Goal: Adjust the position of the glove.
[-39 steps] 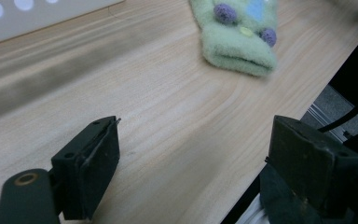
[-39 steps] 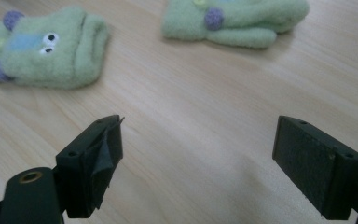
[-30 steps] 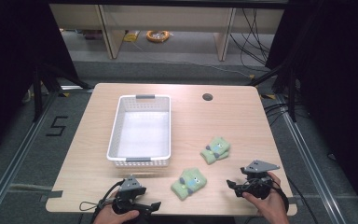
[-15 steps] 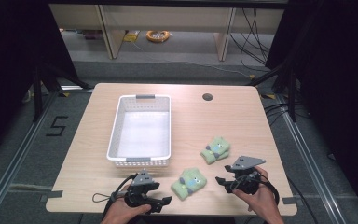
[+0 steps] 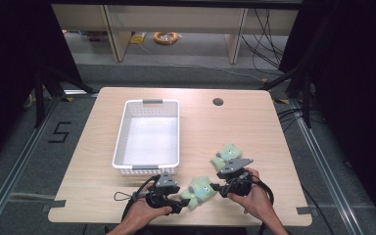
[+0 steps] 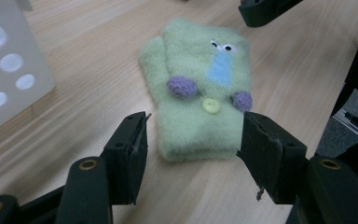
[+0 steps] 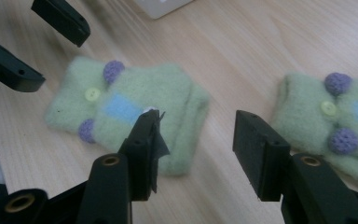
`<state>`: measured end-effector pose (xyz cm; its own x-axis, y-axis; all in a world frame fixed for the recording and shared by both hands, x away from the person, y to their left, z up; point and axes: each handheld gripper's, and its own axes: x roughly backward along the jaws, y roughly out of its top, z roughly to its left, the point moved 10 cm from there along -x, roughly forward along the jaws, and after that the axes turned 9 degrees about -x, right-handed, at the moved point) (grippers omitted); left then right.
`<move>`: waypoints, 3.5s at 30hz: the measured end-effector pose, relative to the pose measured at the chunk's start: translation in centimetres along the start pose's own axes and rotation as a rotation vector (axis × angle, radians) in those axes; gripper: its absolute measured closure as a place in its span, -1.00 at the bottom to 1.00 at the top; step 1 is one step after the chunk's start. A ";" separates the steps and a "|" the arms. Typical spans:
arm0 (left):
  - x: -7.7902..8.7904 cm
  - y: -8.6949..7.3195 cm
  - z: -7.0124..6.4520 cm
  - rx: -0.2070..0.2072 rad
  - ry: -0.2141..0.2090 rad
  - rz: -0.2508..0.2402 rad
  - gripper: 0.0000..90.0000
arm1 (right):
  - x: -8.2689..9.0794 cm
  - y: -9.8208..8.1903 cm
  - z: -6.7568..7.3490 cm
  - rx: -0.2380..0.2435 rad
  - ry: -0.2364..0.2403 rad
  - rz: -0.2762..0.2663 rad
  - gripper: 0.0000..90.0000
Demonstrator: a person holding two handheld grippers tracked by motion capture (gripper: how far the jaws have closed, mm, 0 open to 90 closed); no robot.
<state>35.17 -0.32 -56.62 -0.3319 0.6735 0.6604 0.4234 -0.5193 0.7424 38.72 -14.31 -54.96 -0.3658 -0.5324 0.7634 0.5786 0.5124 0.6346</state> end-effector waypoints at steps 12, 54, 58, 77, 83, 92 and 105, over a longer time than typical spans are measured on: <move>-1.4 -0.1 0.4 -0.035 0.008 0.038 0.22 | -2.1 -0.7 1.0 -0.033 0.043 0.096 0.51; -2.5 1.8 0.0 -0.065 -0.017 0.019 0.17 | 1.9 -4.2 2.6 -0.182 0.048 0.027 0.37; -2.3 2.0 0.3 -0.012 0.005 0.010 -0.11 | 3.3 -2.8 1.2 -0.194 0.022 -0.041 0.20; -1.0 3.2 -0.1 0.013 0.006 -0.041 -0.27 | 2.3 2.5 -12.0 -0.247 -0.201 -0.003 0.34; -0.8 3.0 0.3 -0.012 0.006 -0.028 -0.27 | 0.6 3.4 -13.5 -0.195 -0.208 0.046 0.33; -0.7 2.7 0.3 0.000 0.007 -0.025 -0.27 | -2.2 3.5 -13.8 -0.219 -0.179 0.171 0.29; -0.7 2.9 0.4 0.016 0.015 -0.044 -0.26 | -2.4 3.3 -13.6 -0.304 -0.165 0.133 0.91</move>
<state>36.98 -2.10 -54.96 -0.3632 0.6873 0.6291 0.4218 -0.4808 0.7688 51.40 -20.49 -56.31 -0.3707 -0.3460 0.8619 0.8104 0.3328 0.4821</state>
